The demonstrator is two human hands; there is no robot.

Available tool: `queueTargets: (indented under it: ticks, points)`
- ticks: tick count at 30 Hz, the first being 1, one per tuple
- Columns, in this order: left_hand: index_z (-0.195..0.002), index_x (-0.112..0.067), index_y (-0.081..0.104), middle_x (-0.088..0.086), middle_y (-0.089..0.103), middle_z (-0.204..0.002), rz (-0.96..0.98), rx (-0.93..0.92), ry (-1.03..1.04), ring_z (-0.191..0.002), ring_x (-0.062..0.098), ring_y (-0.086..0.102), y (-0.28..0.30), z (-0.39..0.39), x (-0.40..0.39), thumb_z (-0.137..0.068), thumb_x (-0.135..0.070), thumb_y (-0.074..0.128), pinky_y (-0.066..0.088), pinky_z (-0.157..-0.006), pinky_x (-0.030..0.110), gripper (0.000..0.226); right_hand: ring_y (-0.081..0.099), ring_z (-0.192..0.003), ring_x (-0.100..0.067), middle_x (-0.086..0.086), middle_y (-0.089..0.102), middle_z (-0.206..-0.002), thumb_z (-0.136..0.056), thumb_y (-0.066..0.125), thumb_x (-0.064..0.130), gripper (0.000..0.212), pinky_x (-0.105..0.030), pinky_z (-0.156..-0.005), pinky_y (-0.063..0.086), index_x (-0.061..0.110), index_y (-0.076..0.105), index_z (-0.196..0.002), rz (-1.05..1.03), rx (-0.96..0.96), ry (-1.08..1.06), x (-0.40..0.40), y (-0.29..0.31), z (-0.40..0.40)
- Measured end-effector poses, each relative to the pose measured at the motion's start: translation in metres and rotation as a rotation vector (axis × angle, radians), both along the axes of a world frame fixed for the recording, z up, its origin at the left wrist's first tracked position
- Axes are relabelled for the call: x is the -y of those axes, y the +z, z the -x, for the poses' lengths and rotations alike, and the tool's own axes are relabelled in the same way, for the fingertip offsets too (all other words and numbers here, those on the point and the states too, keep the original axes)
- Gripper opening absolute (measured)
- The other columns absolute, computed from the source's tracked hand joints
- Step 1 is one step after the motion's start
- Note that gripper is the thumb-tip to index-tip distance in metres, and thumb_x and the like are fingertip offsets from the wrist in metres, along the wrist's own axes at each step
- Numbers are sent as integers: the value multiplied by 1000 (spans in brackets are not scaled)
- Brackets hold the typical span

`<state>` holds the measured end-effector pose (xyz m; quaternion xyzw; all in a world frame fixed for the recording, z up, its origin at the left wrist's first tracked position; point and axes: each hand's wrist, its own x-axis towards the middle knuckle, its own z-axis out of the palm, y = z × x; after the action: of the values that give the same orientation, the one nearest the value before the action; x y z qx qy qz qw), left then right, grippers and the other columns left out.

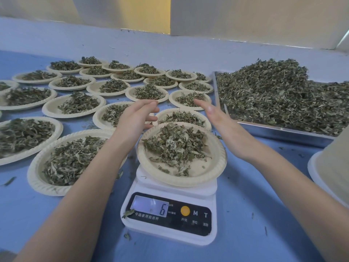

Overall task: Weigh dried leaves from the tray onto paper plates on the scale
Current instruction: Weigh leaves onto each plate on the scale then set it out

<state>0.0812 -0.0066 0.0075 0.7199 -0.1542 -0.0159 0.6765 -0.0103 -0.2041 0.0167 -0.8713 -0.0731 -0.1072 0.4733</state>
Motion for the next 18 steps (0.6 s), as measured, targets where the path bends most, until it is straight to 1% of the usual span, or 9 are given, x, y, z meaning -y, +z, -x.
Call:
queueTargets:
  ticks: [3, 6, 9, 10, 11, 12, 14, 16, 18]
  points:
    - [-115, -20, 63, 2, 67, -112, -5, -4, 2, -98, 18, 63, 1, 1, 0, -97, -27, 48, 49, -86, 31, 24, 25, -137, 6, 14, 31, -151, -101, 26, 42, 49, -4, -105, 17, 25, 32, -146, 4, -9, 4, 0, 0, 1]
    - [-117, -19, 62, 1, 66, -113, -22, -5, 1, -98, 17, 63, 1, 2, 1, -97, -28, 48, 48, -85, 30, 26, 20, -134, 11, 22, 27, -151, -88, 19, 64, 67, -15, -107, 13, 34, 32, -147, 101, 1, -56, 5, 2, 1]
    - [-118, -20, 62, 0, 66, -113, -33, 1, -8, -96, 15, 63, 2, 4, 2, -97, -29, 47, 47, -80, 25, 26, 32, -121, 10, 15, 43, -141, -94, 19, 59, 64, -14, -98, 21, 24, 45, -141, 215, 101, -223, 20, 7, -9]
    - [-118, -20, 62, 0, 66, -113, -37, 0, -9, -95, 14, 63, 2, 4, 2, -97, -29, 48, 46, -78, 24, 27, 42, -111, 2, 6, 54, -126, -100, 22, 50, 57, -17, -89, 28, 14, 56, -127, 284, 150, -267, 26, 7, -17]
    - [-119, -20, 61, 0, 66, -113, -40, -2, -10, -95, 14, 63, 2, 5, 3, -97, -28, 48, 46, -78, 24, 27, 49, -96, -13, -4, 60, -105, -103, 24, 41, 51, -27, -79, 31, 6, 61, -103, 377, 166, -298, 34, 6, -27]
    - [-119, -19, 61, 0, 66, -114, -45, -4, -12, -95, 15, 63, 2, 6, 4, -97, -28, 48, 46, -80, 24, 27, 46, -80, -21, -6, 55, -82, -104, 24, 36, 49, -33, -69, 29, 6, 54, -79, 469, 147, -319, 42, 5, -38]
    - [-120, -18, 61, 1, 66, -114, -64, -1, -20, -98, 17, 64, 2, 6, 5, -97, -28, 48, 46, -87, 27, 28, 39, -66, -22, -5, 41, -66, -104, 21, 36, 50, -34, -60, 24, 10, 38, -65, 581, 42, -372, 56, 0, -59]
    - [-120, -18, 61, 1, 66, -114, -71, -5, -26, -99, 17, 65, 2, 6, 5, -97, -28, 48, 46, -90, 29, 28, 47, -75, -26, -9, 50, -76, -103, 16, 41, 53, -35, -64, 31, 11, 45, -70, 647, -74, -409, 70, -8, -73]
    - [-120, -18, 61, 0, 66, -114, -66, -11, -24, -98, 16, 65, 2, 5, 4, -97, -29, 48, 46, -86, 27, 28, 51, -101, -31, -17, 56, -105, -103, 15, 43, 52, -38, -82, 39, 11, 56, -100, 666, -160, -442, 80, -14, -86]
